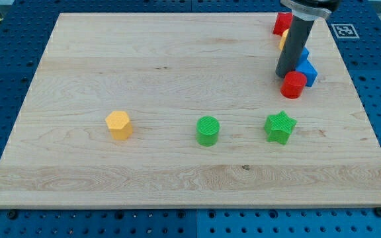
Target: Nudge the red circle right a bit
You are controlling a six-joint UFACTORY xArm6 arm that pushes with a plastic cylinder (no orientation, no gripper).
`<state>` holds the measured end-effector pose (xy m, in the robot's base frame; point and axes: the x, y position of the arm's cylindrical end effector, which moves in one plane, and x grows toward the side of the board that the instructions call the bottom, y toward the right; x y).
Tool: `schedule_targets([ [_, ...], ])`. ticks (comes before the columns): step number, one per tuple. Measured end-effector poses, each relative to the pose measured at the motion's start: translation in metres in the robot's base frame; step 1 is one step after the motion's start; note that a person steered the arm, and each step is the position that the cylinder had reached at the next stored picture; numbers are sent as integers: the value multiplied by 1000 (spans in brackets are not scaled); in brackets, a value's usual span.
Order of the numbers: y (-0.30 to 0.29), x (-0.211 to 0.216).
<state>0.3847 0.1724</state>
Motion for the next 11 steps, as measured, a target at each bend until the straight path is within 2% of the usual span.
schedule_targets([
  [2, -1, 24],
  [4, -37, 39],
  [6, -40, 67],
  [9, 8, 67],
  [10, 10, 67],
  [11, -16, 68],
])
